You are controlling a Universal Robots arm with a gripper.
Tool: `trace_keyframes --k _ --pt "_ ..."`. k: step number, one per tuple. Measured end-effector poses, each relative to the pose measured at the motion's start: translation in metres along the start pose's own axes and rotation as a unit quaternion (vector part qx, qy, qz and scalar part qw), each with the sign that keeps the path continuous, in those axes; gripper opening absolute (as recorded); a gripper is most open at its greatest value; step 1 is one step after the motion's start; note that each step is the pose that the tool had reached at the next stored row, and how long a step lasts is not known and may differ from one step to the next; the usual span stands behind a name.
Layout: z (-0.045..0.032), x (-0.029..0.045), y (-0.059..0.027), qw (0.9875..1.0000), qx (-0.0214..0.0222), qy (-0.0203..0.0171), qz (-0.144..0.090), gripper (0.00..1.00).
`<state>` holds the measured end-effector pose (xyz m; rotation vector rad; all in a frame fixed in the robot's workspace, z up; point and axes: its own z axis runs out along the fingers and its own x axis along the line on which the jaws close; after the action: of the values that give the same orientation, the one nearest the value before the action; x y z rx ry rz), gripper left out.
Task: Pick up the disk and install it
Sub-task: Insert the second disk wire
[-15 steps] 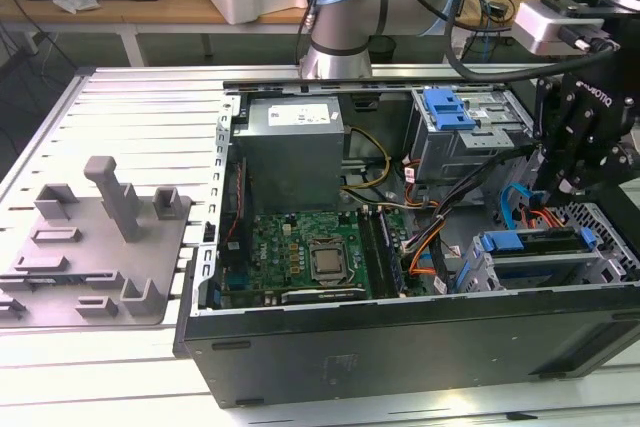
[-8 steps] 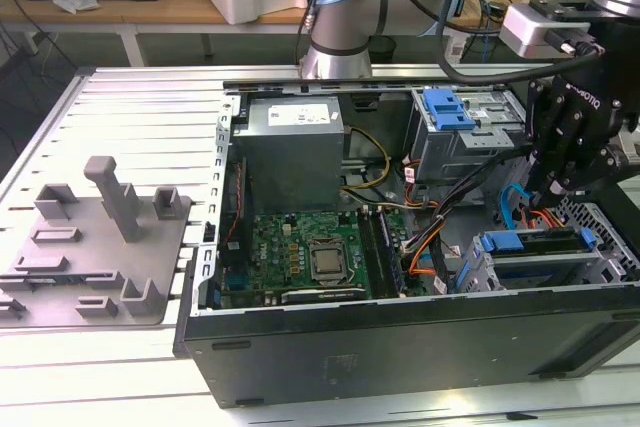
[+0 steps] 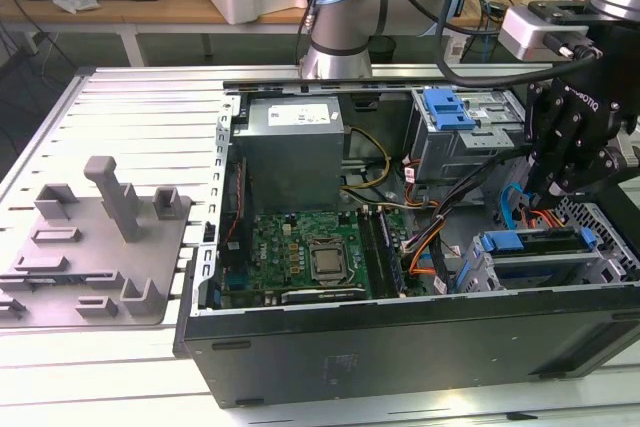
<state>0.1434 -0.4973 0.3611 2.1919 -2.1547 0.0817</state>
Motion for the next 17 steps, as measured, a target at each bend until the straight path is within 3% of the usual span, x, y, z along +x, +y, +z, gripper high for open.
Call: trace_keyframes --k 9,10,12,17 --pt "0.0000 0.0000 0.0000 1.0000 0.0017 0.0000 0.000 0.30" --pt "0.0000 0.0000 0.0000 1.0000 0.0021 0.0001 0.000 0.29" --pt "0.0001 0.0000 0.0000 1.0000 0.0021 0.0001 0.000 0.16" --pt "0.0004 0.0000 0.0000 1.0000 0.0022 0.0002 0.000 0.16"
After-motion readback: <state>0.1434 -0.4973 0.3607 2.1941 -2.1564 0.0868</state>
